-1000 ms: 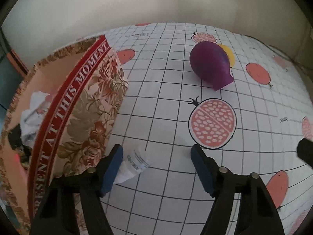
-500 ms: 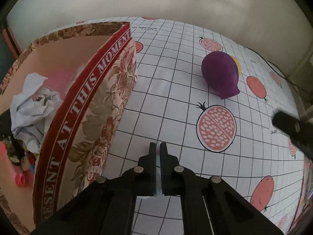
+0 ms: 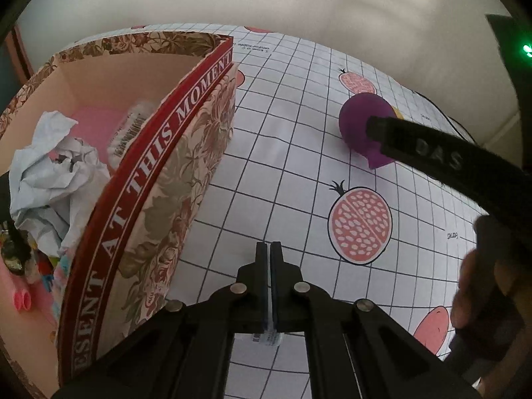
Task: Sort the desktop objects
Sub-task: 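Lower the left tool to the white bottle while the right tool approaches the purple-and-yellow toy, then close the right tool on the purple-and-yellow toy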
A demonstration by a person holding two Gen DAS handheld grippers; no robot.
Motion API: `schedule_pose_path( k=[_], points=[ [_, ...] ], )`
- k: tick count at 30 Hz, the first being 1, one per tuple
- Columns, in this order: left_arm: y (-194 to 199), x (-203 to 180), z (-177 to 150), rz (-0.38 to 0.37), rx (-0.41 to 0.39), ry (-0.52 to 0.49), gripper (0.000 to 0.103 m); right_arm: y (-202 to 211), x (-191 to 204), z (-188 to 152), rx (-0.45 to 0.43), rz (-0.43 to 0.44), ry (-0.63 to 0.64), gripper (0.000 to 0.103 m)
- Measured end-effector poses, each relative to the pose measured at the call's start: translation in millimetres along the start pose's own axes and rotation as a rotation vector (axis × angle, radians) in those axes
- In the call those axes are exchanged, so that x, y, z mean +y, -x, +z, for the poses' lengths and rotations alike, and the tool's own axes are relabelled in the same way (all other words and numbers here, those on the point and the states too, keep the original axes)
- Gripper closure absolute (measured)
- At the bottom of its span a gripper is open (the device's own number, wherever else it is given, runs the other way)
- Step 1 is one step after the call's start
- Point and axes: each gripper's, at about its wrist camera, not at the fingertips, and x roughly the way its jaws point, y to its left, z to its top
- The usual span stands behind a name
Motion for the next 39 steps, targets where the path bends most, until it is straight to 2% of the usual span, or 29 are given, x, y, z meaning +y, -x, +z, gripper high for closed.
schedule_pose_path(
  k=[9,17,20,26,34,39],
  points=[
    [4,-1,0,-0.001,0.002,0.003,0.102,-15,11,13,0.024,0.012,0.02,0.021],
    [5,-2,1,-0.002,0.002,0.004,0.102,-21,1,5,0.041,0.051,-0.097,0.021],
    [6,-1,1,-0.005,0.002,0.006,0.102,-20,-2,3,0.034,0.081,-0.134,0.032],
    [6,-4,2,-0.005,0.004,0.005,0.102,-18,-1,3,0.051,0.076,-0.17,0.033],
    [10,-5,3,-0.016,0.006,0.013,0.102,13,-9,-8,0.022,0.08,-0.251,0.033],
    [14,-6,5,-0.014,0.002,0.017,0.102,37,-21,-25,0.031,0.028,-0.346,0.033]
  ],
)
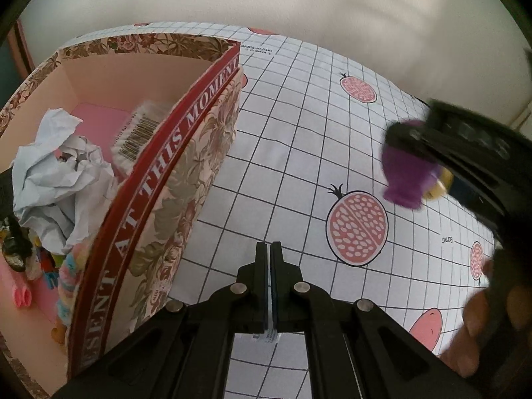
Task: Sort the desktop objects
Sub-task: 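Close the right tool on the purple-and-yellow toy, then lift the purple toy with the right tool while the left tool closes on the white bottle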
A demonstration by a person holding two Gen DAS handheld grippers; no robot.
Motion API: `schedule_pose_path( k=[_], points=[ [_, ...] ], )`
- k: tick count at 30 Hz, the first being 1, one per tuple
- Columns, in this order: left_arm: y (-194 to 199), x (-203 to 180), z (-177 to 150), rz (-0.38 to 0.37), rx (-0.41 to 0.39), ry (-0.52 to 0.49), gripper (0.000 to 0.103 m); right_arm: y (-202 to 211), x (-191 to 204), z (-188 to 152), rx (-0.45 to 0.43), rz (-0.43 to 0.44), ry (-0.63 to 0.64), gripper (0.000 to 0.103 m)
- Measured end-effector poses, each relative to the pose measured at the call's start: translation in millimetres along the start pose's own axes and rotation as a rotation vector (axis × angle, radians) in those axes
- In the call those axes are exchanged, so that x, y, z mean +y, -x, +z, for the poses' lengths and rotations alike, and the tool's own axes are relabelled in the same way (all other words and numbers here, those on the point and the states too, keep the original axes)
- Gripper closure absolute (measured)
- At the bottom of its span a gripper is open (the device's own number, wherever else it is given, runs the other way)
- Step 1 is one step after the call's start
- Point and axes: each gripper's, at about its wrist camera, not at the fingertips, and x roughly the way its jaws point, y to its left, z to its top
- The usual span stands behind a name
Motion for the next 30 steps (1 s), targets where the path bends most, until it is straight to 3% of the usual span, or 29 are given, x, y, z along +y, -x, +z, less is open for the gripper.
schedule_pose_path(
  k=[9,14,18,23,30],
  points=[
    [9,10,2,0.002,-0.008,0.008,0.102,38,-35,-30,0.026,-0.06,-0.187,0.033],
    [18,7,4,-0.001,-0.018,-0.005,0.102,64,-35,-41,0.0,-0.078,-0.205,0.033],
    [29,2,5,-0.022,-0.038,-0.019,0.102,86,-32,-48,-0.043,-0.029,-0.217,0.033],
    [60,-4,8,-0.061,-0.121,-0.05,0.102,113,-33,-43,-0.143,0.015,-0.229,0.033],
    [104,-11,14,-0.184,-0.276,-0.066,0.102,147,-35,-37,-0.275,0.02,-0.214,0.033]
  ],
)
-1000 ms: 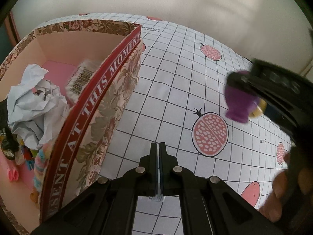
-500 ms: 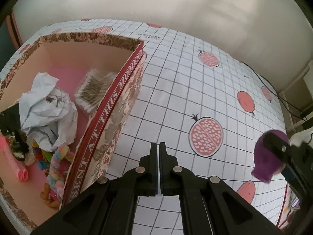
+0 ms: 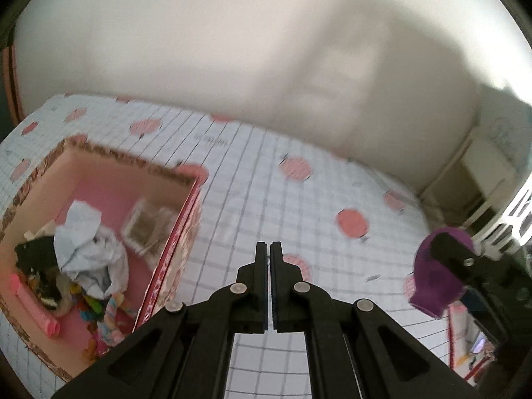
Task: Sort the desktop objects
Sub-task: 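Lift the purple toy with the right tool while the left tool closes on the white bottle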
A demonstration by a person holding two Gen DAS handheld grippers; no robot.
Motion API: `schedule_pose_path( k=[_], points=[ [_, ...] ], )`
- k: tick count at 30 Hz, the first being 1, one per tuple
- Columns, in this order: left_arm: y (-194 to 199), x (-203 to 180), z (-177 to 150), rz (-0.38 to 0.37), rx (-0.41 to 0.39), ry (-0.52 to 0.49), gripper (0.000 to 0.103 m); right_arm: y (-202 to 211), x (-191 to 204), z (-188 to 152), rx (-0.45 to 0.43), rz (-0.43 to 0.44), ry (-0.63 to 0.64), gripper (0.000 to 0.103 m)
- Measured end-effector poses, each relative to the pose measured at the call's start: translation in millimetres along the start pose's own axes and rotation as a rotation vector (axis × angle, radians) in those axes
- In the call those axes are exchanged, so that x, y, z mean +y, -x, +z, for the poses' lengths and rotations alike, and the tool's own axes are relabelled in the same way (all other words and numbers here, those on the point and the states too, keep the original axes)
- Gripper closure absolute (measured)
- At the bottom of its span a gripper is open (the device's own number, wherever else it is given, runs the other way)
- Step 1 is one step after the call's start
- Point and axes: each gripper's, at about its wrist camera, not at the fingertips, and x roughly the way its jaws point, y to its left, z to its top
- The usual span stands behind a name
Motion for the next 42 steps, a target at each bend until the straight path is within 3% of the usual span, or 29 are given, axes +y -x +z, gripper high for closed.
schedule_pose_path(
  k=[3,7,14,21,24,28,29,31,32,33,38,42],
  points=[
    [12,-3,6,-0.065,-0.054,0.008,0.102,7,-4,5,-0.021,0.012,-0.014,0.033],
    [29,-4,9,-0.068,-0.112,-0.016,0.102,10,-6,5,-0.027,0.022,-0.026,0.033],
    [37,14,13,-0.068,-0.137,0.026,0.102,10,-3,-1,-0.013,0.036,-0.024,0.033],
    [2,32,4,-0.074,0.025,0.103,0.102,-10,-6,-11,0.073,0.001,-0.038,0.033],
    [-19,25,-6,0.006,0.116,0.067,0.102,-24,-13,-18,0.136,-0.036,-0.038,0.033],
    [-35,14,-17,0.095,0.178,0.014,0.101,-33,-25,-25,0.178,-0.057,-0.065,0.033],
    [-37,10,-19,0.111,0.184,-0.007,0.099,-33,-27,-25,0.18,-0.06,-0.071,0.033],
    [-43,0,-23,0.15,0.201,-0.055,0.081,-32,-31,-25,0.177,-0.058,-0.077,0.033],
    [-45,-5,-25,0.168,0.204,-0.075,0.063,-32,-32,-24,0.176,-0.058,-0.079,0.033],
    [-48,-10,-27,0.186,0.205,-0.098,0.052,-31,-33,-24,0.174,-0.062,-0.081,0.033],
    [-59,-23,-37,0.235,0.251,-0.15,0.05,-31,-43,-19,0.161,-0.092,-0.102,0.033],
    [-62,-33,-43,0.319,0.251,-0.212,0.037,-29,-48,-15,0.146,-0.106,-0.116,0.033]
  ],
)
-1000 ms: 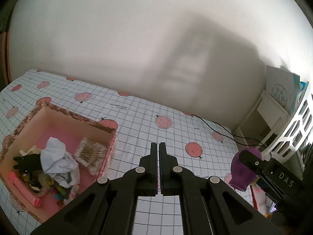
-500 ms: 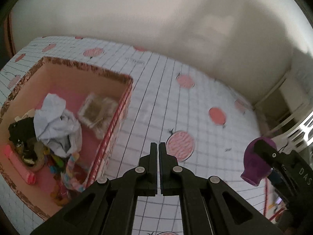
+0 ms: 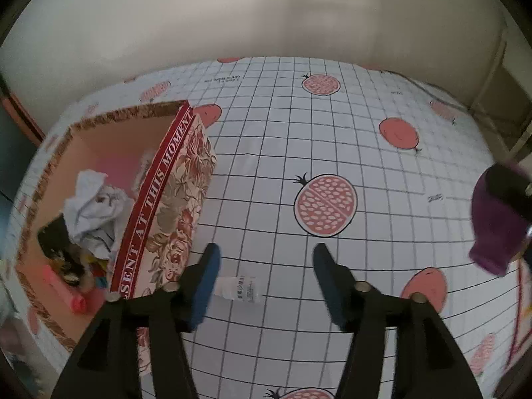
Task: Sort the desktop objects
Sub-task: 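Lift the purple toy with the right tool while the left tool closes on the white bottle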
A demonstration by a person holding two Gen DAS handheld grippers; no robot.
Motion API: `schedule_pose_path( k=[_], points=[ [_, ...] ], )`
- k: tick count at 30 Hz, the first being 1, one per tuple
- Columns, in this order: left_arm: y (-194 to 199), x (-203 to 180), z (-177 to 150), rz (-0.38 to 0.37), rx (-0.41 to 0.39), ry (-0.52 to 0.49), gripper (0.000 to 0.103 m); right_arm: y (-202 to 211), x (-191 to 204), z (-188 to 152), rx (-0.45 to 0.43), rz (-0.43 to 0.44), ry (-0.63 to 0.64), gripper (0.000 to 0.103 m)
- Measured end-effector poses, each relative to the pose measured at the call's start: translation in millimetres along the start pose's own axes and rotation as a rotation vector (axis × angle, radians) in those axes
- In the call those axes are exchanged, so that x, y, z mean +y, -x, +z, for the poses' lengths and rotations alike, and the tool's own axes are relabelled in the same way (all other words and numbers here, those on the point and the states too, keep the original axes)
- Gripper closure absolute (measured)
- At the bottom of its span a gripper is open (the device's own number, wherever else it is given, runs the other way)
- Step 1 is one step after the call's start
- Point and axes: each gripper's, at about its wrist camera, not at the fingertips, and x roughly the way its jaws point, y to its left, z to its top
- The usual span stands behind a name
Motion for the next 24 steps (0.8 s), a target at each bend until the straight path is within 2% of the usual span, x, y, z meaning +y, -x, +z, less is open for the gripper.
schedule_pose_path(
  k=[2,10,16,19,24],
  points=[
    [-2,-6,-3,0.028,0.001,-0.032,0.036,1,-1,1,-0.003,-0.007,-0.001,0.033],
    [-18,-7,-8,0.077,0.055,-0.051,0.036,-5,2,-1,0.009,-0.017,0.012,0.033],
    [-30,2,-11,0.019,0.107,-0.043,0.036,-6,5,-2,0.01,-0.022,0.015,0.033],
    [-30,9,-9,-0.04,0.107,-0.026,0.036,-6,4,-2,0.011,-0.024,0.011,0.033],
    [-30,28,-6,-0.255,0.125,0.09,0.036,-5,0,-2,0.014,-0.021,-0.003,0.033]
  ],
)
